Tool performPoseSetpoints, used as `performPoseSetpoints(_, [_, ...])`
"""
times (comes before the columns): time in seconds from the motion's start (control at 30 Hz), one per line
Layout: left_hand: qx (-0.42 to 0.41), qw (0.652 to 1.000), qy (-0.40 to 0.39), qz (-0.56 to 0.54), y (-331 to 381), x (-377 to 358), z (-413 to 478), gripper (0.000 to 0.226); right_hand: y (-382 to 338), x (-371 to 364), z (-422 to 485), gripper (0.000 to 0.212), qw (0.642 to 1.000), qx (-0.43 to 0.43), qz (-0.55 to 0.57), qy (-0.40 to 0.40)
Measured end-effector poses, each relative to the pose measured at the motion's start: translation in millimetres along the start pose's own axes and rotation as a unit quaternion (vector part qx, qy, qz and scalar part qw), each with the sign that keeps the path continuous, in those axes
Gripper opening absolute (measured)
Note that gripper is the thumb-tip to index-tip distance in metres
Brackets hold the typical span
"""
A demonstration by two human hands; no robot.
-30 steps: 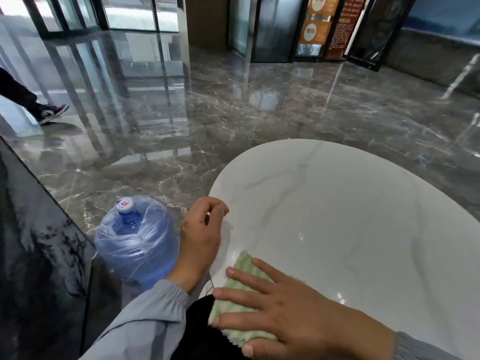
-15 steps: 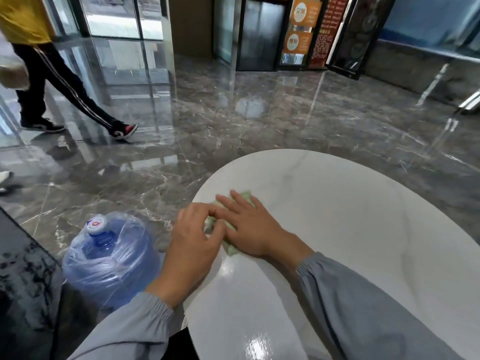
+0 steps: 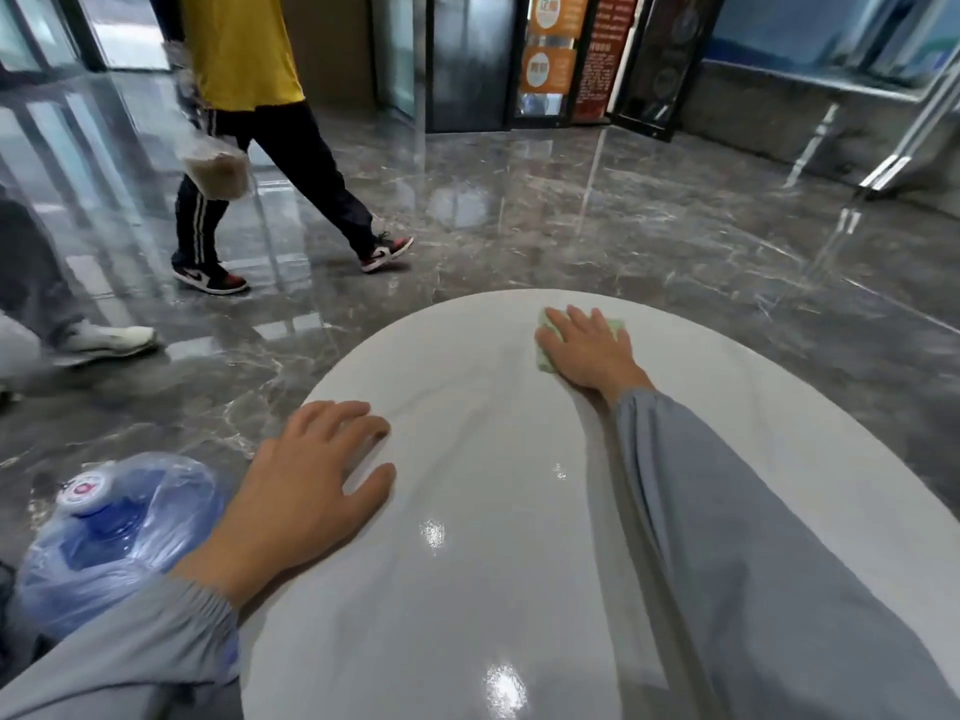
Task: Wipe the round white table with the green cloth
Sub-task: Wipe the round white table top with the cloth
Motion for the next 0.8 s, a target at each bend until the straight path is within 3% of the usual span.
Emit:
performPoseSetpoints(0.27, [-0.003, 1.0, -0.003, 0.007, 4.6, -0.8, 0.9, 0.064, 211.0, 13.7, -57.0, 0.062, 0.985, -0.173, -0.002, 0.0])
performPoseSetpoints(0.4, [-0.012, 1.0, 0.012, 0.019, 4.6, -0.9, 0.4, 0.062, 260.7, 18.5, -67.9, 0.063, 0.977, -0.212, 0.002, 0.006])
performPoseSetpoints(0.6, [-0.018, 0.999, 0.02, 0.032, 2.2, -4.6, 1.6, 0.057, 248.6, 24.3, -33.8, 0.061, 0.975, -0.222, 0.017, 0.002])
performPoseSetpoints(0.8, [-0.023, 0.999, 0.021, 0.03, -2.3, -7.9, 2.6, 0.057, 131.0, 22.8, 48.4, 0.058, 0.994, -0.105, 0.01, -0.021])
Point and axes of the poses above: each hand's wrist, its own z-axis towards the middle knuckle, its own x-axis out of the back of the hand, y = z × x, the point moved 9 cm from there along z, towards the middle knuckle, and after that the axes turned 6 degrees about -z, right-handed, at the moved point
